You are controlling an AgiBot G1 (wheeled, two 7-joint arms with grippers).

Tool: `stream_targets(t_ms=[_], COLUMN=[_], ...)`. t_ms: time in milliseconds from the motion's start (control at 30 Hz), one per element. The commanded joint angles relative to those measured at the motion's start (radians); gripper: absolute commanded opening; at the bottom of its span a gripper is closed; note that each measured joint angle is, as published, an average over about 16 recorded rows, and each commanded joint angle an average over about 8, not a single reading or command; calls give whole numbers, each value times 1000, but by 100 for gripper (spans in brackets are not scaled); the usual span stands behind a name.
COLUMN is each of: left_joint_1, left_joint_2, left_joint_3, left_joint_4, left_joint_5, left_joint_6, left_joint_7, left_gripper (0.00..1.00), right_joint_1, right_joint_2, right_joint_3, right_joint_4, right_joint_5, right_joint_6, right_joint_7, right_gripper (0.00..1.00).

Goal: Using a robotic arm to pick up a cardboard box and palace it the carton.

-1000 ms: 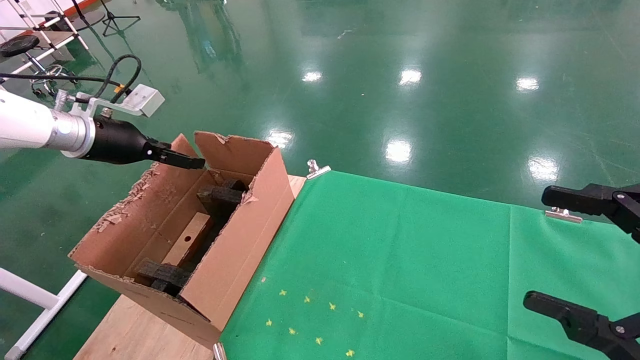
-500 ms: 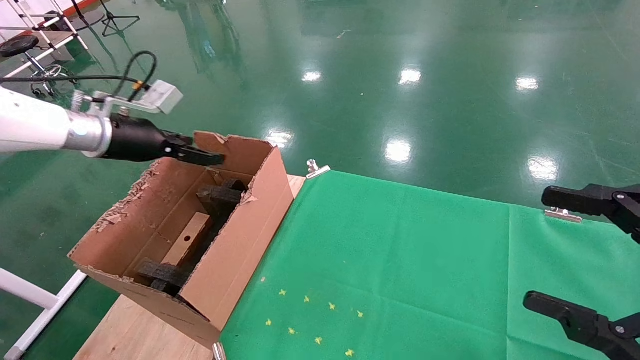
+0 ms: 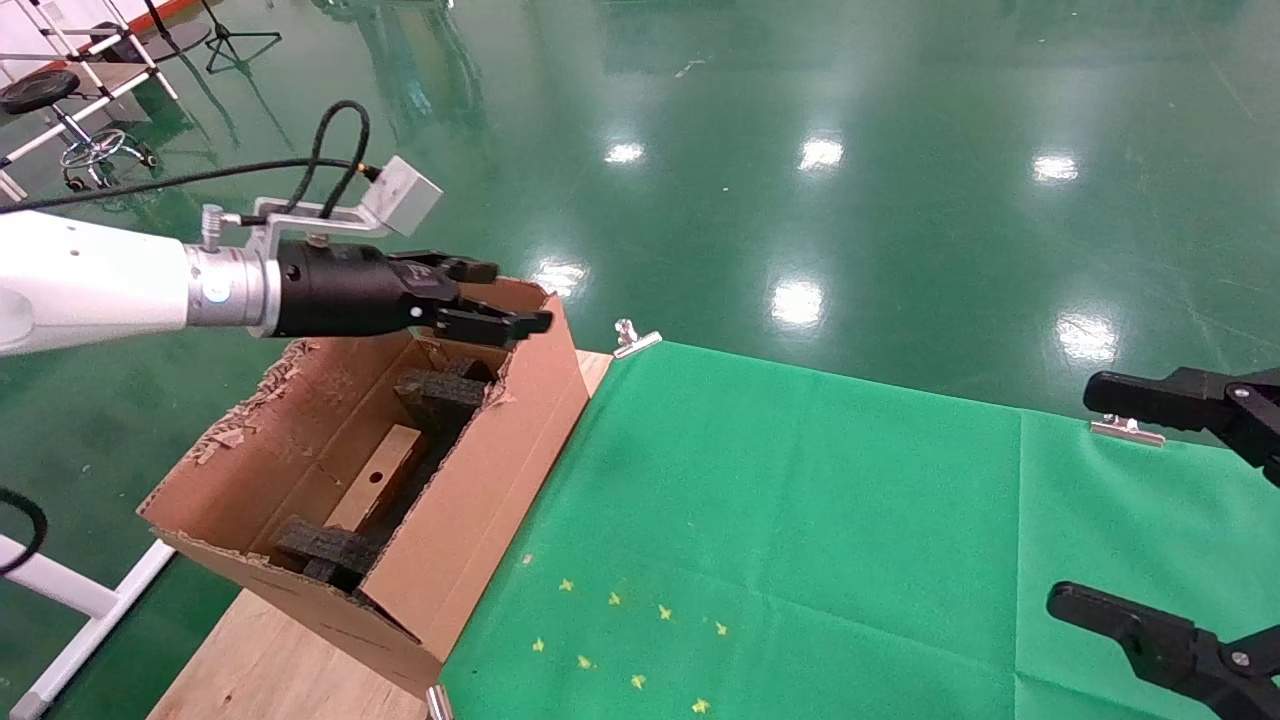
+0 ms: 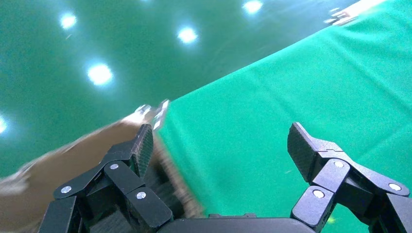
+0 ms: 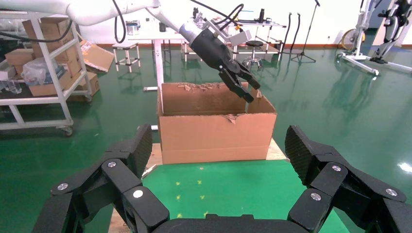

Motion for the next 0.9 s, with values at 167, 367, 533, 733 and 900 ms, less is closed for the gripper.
stream_targets(t_ms=[167,367,533,733,900], left_joint_1=[87,173,247,334,407], left_joint_2=[-18,-37,-53,-71,-87], left_joint_3=[-44,-88,-125,-169,-206], left_joint_4=[-116,-233,-332,-448,-546], left_joint_5=[-114,-229,-326,-441,-537], left_joint_6=[35,71,100,136,165], left_joint_7=[30,60,86,116,141], left_gripper=[100,100,100,100,100], right_joint_1=[0,0,0,0,0], right_joint_2=[0,0,0,0,0], right_joint_3=[0,0,0,0,0], right_joint_4=[0,0,0,0,0], right_joint_5=[0,0,0,0,0], right_joint_6=[0,0,0,0,0], right_joint_7=[0,0,0,0,0], right_gripper=[100,100,100,100,100])
